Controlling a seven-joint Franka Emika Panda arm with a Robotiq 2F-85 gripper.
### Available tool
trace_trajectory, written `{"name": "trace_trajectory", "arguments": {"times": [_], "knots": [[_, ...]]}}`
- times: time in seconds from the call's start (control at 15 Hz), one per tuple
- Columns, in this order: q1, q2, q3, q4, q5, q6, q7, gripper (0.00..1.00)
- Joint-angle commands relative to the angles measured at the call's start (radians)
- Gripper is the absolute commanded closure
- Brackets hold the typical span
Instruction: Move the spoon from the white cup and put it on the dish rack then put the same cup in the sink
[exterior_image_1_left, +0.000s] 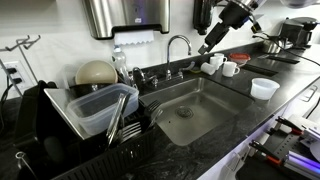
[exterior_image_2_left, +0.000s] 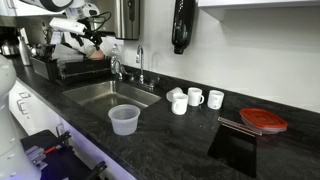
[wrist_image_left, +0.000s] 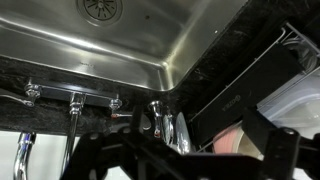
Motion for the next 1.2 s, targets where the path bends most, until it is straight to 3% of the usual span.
{"name": "trace_trajectory", "arguments": {"times": [0.0, 0.47, 0.73, 0.93, 1.0, 1.13], "knots": [[0.014, 0.005, -0.053, -0.014, -0.069, 0.037, 0.055, 0.00], [-0.242, 0.036, -0.107, -0.047, -0.401, 0.028, 0.183, 0.00], [-0.413, 0.098, -0.070, -0.033, -0.635, 0.041, 0.327, 0.00], [-0.450, 0.130, -0.093, -0.016, -0.685, 0.046, 0.421, 0.00], [-0.411, 0.105, -0.120, -0.037, -0.663, 0.023, 0.370, 0.00], [-0.411, 0.110, -0.124, -0.035, -0.665, 0.023, 0.376, 0.00]]}}
